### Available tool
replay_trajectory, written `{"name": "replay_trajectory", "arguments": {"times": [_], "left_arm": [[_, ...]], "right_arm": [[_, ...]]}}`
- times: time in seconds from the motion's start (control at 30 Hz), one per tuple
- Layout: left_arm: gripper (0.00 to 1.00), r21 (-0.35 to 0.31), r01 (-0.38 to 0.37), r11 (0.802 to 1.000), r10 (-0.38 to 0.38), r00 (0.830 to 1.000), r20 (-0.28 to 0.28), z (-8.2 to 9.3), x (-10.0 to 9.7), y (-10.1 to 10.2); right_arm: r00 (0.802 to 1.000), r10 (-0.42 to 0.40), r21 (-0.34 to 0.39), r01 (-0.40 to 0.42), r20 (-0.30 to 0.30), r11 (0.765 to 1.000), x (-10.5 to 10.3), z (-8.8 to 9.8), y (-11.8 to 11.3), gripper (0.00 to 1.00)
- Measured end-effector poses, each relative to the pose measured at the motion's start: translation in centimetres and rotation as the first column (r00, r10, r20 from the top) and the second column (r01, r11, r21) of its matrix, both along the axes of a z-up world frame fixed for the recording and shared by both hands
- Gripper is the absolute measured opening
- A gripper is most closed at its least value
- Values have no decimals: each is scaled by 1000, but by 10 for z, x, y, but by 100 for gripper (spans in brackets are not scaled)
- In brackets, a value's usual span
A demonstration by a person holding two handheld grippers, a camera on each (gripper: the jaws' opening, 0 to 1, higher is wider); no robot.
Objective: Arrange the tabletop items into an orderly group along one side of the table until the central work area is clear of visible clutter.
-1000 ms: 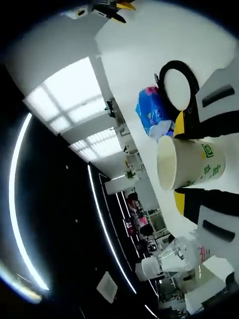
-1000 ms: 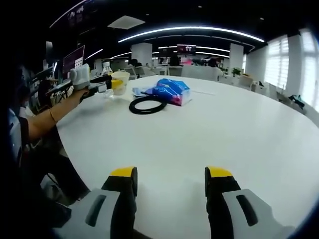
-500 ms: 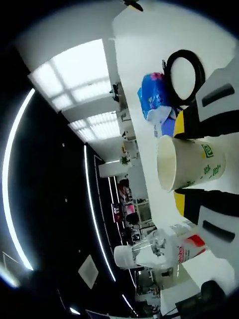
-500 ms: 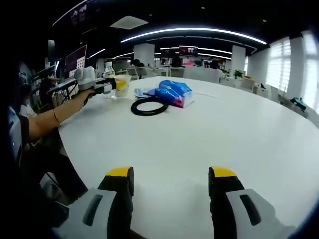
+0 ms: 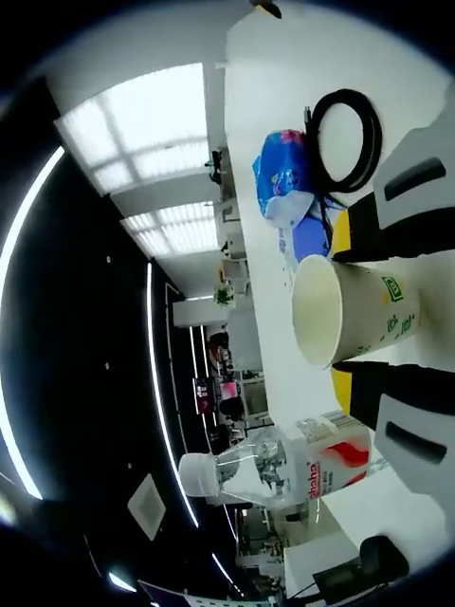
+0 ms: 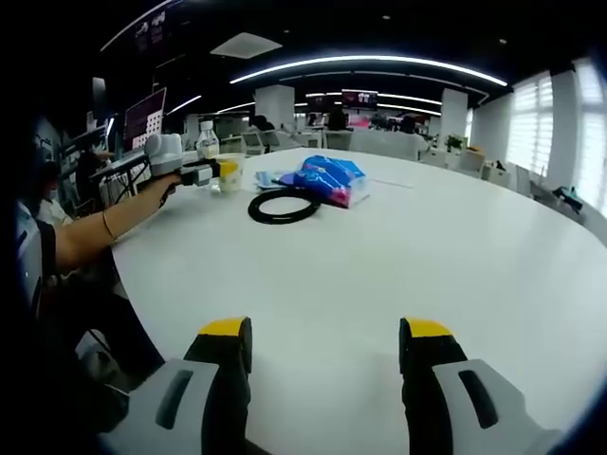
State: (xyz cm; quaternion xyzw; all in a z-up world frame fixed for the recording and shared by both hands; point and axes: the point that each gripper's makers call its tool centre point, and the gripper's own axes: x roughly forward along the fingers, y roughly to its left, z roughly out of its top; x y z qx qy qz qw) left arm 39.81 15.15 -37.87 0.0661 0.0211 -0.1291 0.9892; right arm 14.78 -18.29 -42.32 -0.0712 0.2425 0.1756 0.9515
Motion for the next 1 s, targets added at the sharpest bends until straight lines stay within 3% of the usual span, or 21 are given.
{"name": "replay_trajectory", "arguments": {"times": [0.17, 0.3, 0.53, 1.0], "left_arm": [[45, -39, -3, 999, 2, 1000, -31, -6, 1, 1], [59, -61, 9, 998, -13, 998, -68, -13, 2, -2], [58, -51, 10, 999, -14, 996, -87, -19, 2, -1], [66, -43, 3, 999, -7, 997, -78, -10, 0, 2]], "right_arm": [[1000, 1, -4, -1, 15, 1000, -2, 4, 0, 65], [1000, -4, -6, 4, 26, 1000, -2, 6, -2, 67], [1000, -8, 3, 8, 29, 1000, -3, 6, -2, 67], [1000, -13, 10, 13, 26, 1000, -4, 4, -3, 66]]}}
